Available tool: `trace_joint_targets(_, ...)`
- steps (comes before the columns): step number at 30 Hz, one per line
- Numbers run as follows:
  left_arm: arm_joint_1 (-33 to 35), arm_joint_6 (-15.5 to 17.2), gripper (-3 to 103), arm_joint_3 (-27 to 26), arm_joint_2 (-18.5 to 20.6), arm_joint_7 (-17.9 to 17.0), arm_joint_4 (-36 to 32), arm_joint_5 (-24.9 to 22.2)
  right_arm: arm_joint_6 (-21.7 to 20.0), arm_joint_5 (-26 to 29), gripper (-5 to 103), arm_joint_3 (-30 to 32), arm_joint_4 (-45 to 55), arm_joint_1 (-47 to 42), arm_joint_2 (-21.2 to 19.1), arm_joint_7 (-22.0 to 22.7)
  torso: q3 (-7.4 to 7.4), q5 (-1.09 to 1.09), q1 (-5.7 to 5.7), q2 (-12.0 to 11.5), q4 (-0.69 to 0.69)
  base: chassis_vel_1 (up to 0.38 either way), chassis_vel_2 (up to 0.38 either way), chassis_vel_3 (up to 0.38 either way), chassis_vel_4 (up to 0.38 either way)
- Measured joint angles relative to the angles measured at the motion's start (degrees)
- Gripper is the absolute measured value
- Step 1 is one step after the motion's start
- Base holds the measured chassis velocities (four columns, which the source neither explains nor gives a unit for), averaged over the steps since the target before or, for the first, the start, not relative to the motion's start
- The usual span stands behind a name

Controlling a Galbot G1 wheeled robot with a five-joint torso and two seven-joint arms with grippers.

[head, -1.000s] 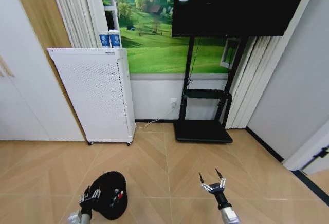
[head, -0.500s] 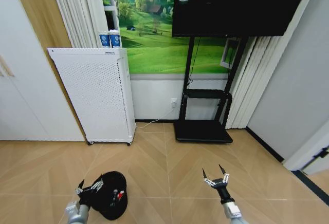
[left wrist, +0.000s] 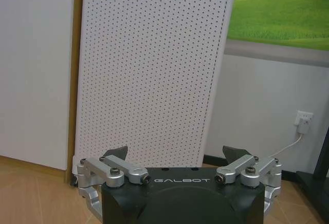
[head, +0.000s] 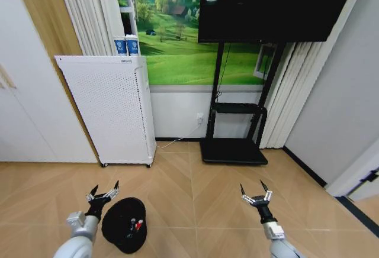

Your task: Pick up the trash bin and place the garbage on the floor into it.

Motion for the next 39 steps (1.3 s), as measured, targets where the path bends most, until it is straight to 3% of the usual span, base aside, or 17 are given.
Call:
trace_joint_targets(19, 6.68, 1.08, 100, -7.98, 0.73, -0.47, -4.18, -1.3, -1.05, 3.21, 100, -0.43, -0.04, 2.94, -1.39, -0.61, 3.22, 0.0, 1.65, 4.88, 0.01, 0.0, 0.0, 0.0, 0.0)
trace_joint_targets(39, 11.34, 1.1, 100, -11.62, -0.37, -0.29, -5.71, -0.71, -1.26, 4.28, 100, -0.42, 1.95, 1.62, -1.91, -0.38, 6.15, -0.01, 3.51, 9.67, 0.01, 0.0, 0.0, 0.0, 0.0)
